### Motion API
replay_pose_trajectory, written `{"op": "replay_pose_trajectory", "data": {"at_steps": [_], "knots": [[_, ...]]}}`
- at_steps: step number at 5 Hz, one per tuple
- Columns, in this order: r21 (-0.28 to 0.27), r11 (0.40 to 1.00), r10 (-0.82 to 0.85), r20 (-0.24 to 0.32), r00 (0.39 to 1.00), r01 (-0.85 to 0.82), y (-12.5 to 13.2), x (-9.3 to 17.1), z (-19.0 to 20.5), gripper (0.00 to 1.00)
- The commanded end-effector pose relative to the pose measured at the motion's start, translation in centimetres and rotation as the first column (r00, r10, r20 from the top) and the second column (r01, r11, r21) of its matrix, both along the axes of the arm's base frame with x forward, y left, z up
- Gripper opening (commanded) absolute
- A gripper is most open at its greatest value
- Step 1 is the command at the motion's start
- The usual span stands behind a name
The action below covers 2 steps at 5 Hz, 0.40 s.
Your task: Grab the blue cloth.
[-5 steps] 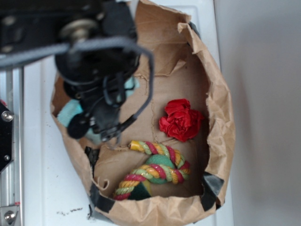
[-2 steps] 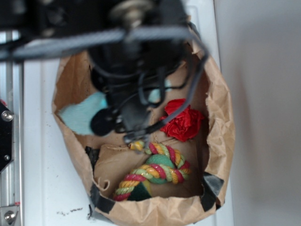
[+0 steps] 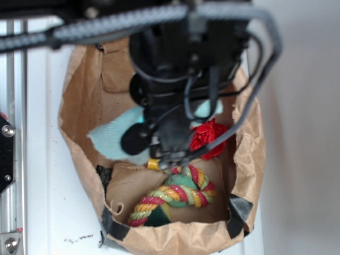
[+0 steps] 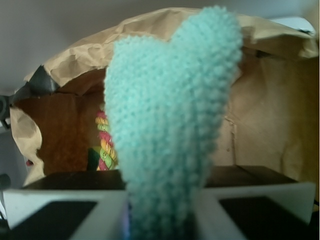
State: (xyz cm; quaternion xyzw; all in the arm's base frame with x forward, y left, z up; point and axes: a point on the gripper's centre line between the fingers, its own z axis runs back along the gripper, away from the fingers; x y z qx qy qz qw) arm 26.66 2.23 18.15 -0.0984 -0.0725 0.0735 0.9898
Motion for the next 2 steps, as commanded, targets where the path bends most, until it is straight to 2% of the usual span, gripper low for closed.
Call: {"op": "replay_pose_trajectory", "data": {"at_steps": [1, 2], "knots": [[0.024, 0.998, -0.06, 0.094, 0.994, 0.058, -1.12, -3.07, 0.14, 0.0], [0.023, 0.999, -0.044, 0.053, 0.998, 0.043, -1.08, -2.96, -0.52, 0.0]]}}
